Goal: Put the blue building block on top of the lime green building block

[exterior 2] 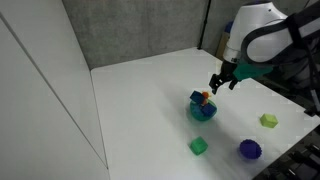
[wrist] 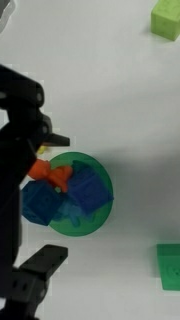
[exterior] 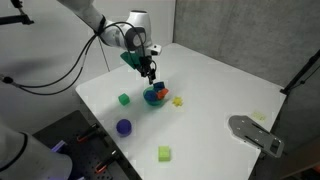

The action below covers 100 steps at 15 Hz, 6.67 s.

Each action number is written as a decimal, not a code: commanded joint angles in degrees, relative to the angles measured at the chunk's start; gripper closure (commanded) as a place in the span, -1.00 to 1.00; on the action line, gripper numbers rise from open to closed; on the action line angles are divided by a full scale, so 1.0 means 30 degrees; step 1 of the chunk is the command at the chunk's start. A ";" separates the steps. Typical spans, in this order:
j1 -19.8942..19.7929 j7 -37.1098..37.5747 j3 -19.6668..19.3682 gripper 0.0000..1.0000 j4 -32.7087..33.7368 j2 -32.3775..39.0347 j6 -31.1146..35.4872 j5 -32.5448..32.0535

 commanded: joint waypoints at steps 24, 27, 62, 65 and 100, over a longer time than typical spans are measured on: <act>0.6396 0.5709 -0.5306 -0.48 0.3170 0.7526 0.3312 -0.4365; 0.6274 0.5451 -0.5141 0.02 0.3016 0.7183 0.3066 -0.4100; -0.2805 -0.1816 -0.5608 0.38 0.1479 0.5097 -0.3350 -0.3211; -0.3735 -0.3386 -0.5381 0.38 0.0929 0.5010 -0.3137 -0.2610; -0.3617 -0.6679 -0.4338 -1.00 0.0858 0.3328 -0.4257 -0.0247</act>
